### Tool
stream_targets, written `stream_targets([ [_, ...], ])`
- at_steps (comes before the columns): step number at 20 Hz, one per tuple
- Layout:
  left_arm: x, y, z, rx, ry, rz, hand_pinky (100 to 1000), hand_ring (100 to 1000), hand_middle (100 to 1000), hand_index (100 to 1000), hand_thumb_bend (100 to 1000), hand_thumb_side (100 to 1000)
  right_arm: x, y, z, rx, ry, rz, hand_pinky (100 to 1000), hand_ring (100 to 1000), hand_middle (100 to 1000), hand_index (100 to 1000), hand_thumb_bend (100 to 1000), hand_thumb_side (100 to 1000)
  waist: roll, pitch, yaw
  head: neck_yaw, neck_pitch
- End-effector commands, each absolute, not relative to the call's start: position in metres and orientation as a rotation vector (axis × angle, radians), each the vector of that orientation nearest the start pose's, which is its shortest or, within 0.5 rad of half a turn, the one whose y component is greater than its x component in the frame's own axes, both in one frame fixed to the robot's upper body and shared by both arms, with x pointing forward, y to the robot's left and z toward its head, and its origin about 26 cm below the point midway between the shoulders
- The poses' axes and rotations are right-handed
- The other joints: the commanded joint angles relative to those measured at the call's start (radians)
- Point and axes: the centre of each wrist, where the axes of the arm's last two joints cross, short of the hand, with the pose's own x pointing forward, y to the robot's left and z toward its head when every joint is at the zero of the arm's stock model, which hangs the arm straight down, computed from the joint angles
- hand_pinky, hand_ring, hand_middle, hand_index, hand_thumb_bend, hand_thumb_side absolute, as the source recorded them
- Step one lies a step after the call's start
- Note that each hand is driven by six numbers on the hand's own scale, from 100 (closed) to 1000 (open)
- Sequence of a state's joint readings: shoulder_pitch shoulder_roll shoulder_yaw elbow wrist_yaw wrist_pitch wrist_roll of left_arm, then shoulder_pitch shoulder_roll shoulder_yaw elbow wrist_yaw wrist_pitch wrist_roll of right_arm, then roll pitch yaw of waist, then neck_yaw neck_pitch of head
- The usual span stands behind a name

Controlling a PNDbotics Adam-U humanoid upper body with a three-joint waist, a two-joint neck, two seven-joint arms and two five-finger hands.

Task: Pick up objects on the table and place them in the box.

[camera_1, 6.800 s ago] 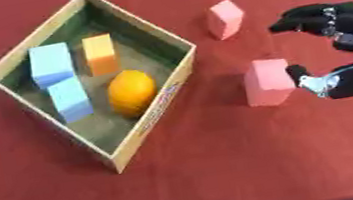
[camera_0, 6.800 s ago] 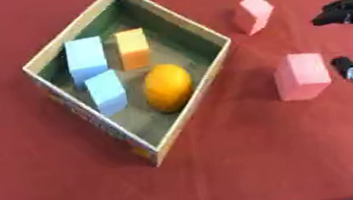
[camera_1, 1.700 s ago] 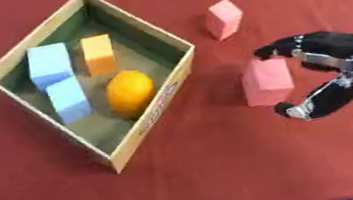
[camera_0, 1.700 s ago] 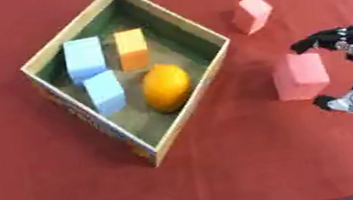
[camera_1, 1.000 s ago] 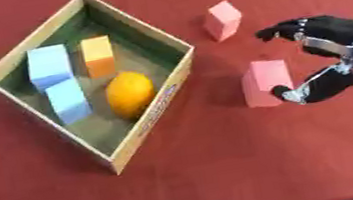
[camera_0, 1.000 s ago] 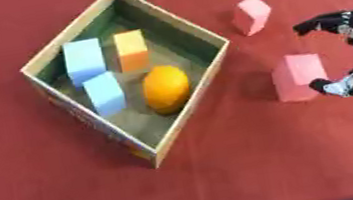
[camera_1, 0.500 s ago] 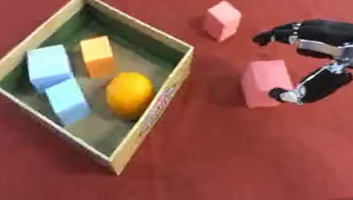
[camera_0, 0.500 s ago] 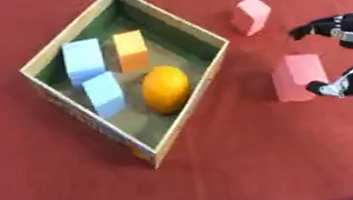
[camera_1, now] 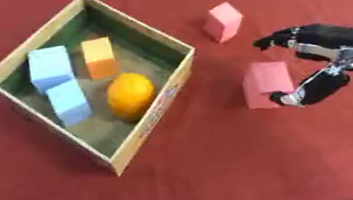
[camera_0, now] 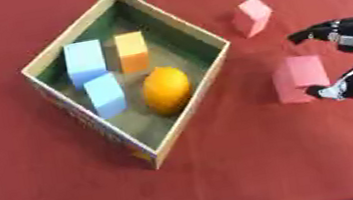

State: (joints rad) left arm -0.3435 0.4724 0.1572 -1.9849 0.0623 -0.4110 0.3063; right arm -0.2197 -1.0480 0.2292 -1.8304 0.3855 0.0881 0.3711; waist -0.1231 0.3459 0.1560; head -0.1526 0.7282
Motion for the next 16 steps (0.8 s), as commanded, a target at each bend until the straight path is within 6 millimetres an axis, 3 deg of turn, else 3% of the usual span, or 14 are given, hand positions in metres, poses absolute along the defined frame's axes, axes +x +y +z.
stream_targets([
  [1, 0.2962, 0.3131, 0.2480, -0.447, 3.409, 0.073, 927, 912, 808, 900, 202, 795, 0.3000, -0.3577, 0.2033, -0.793, -1.255, 1.542, 983, 1000, 891, 1000, 368, 271, 0.005, -0.008, 0.001, -0.005, -0.007],
  [7, 0.2963, 0.3129, 0.2480, -0.442, 3.411, 0.071, 927, 911, 808, 900, 203, 795, 0.3017, -0.3594, 0.1968, -0.774, -1.217, 1.555, 980, 1000, 885, 1000, 376, 273, 0.006, -0.007, 0.002, -0.005, -0.008],
  [12, 0.2964, 0.3125, 0.2476, -0.435, 3.416, 0.072, 928, 911, 808, 900, 202, 796, 0.3035, -0.3577, 0.1957, -0.769, -1.218, 1.551, 971, 1000, 833, 999, 328, 244, 0.006, -0.007, 0.002, -0.007, -0.009],
  [13, 0.2964, 0.3124, 0.2475, -0.433, 3.417, 0.074, 928, 911, 808, 900, 202, 796, 0.3040, -0.3573, 0.1959, -0.771, -1.221, 1.545, 954, 991, 757, 959, 276, 229, 0.007, -0.007, 0.002, -0.007, -0.009],
  [16, 0.2964, 0.3122, 0.2475, -0.430, 3.419, 0.073, 928, 911, 808, 899, 202, 796, 0.3055, -0.3564, 0.1960, -0.775, -1.241, 1.509, 922, 946, 643, 893, 175, 185, 0.007, -0.008, 0.002, -0.008, -0.009],
])
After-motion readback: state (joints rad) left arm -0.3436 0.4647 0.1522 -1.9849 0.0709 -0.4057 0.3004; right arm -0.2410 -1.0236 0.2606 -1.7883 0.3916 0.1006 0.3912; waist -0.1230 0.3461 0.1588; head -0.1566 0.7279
